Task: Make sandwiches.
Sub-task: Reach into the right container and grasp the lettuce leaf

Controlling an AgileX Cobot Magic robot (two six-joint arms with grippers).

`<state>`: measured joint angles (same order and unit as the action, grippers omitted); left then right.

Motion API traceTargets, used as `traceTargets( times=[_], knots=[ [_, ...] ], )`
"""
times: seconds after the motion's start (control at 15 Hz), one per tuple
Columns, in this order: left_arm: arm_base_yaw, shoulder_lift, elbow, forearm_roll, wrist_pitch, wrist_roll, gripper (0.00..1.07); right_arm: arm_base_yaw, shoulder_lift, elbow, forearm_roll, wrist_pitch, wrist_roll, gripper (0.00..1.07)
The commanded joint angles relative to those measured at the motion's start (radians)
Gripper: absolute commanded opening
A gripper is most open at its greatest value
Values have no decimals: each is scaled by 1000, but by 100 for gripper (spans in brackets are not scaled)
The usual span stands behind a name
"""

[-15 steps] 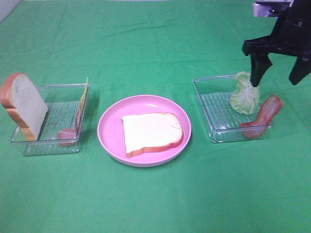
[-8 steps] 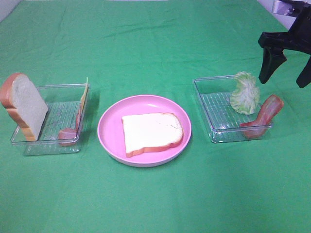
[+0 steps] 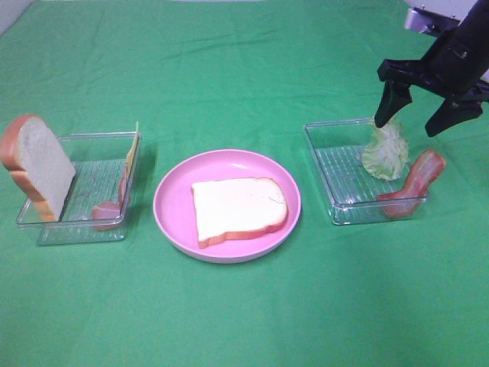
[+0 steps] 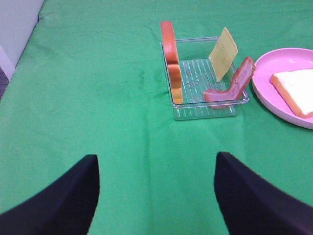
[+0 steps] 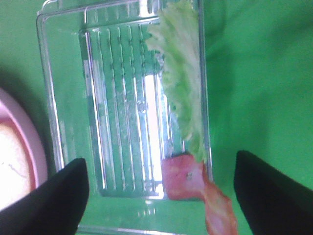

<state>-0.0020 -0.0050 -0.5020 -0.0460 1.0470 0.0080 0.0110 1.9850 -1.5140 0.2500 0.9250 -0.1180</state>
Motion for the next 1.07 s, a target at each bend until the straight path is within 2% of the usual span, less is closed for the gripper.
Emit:
traceTargets(
  times=[0.07, 0.27, 0.53, 0.87, 1.0, 1.07],
  knots=[
    [1, -19, 1, -3, -9, 2, 64, 1, 32, -5, -1, -56, -26, 75],
    [1, -19, 1, -3, -9, 2, 64, 1, 68, -5, -1, -102, -47, 72],
    [1, -19, 1, -3, -9, 2, 64, 1, 90, -5, -1, -168, -71, 52],
    [1, -19, 1, -3, -9, 2, 64, 1, 91, -5, -1, -197, -79, 43],
    [1, -19, 1, -3, -9, 2, 64, 1, 106, -5, -1, -198, -81, 25],
    [1, -19, 1, -3, -9, 2, 64, 1, 106, -5, -1, -198, -81, 25]
  ],
)
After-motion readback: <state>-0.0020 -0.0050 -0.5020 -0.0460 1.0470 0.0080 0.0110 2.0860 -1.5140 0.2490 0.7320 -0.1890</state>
